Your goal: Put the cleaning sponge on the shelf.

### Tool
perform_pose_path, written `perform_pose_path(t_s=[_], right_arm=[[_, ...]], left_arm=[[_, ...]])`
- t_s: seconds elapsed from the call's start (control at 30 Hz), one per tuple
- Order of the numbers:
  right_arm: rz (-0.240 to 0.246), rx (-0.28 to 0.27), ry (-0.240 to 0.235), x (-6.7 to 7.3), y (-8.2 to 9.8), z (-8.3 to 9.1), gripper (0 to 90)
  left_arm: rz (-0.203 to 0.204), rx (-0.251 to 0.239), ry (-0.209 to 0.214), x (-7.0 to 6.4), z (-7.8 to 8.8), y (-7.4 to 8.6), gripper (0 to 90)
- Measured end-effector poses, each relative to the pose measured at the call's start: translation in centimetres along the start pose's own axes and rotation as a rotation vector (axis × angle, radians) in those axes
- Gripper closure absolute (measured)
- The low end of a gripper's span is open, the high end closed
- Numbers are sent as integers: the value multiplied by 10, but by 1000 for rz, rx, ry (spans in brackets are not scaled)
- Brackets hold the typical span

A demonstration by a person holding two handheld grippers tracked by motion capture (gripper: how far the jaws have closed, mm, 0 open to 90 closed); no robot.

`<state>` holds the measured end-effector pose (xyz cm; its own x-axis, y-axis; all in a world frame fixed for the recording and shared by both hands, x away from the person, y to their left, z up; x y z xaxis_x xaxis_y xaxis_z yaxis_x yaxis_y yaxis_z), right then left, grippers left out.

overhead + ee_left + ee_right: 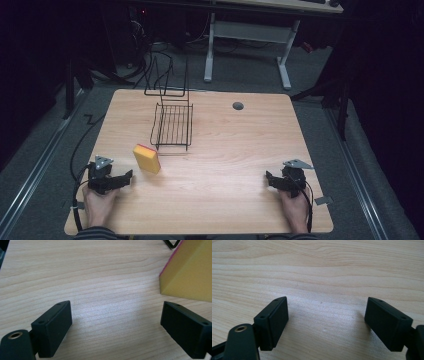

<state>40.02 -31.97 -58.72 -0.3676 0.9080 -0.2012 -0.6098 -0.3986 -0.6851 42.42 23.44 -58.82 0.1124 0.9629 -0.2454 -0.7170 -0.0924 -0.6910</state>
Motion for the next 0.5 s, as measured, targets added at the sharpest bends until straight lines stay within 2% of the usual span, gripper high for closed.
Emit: perform_pose_path(t_s=[0.23,0.5], right_arm=[[3,-1,-1,0,0,0,193],[5,-2,-2,0,0,0,193]], left_arm=[[2,0,24,-4,7,3,64],[-16,-7,45,-12,20,2,41]])
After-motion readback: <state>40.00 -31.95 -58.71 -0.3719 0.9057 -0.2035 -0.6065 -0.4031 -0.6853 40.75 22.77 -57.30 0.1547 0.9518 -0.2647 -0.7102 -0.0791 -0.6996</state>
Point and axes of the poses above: each handheld gripper's, and its own axes: z roughly backward along the jaws, y roughly out of its underside, x roughly to its left, the point moved 8 cm from there along -z, roughly forward along the jaws, and after that the axes turned 15 degrees about z, right-handed, at the moved point
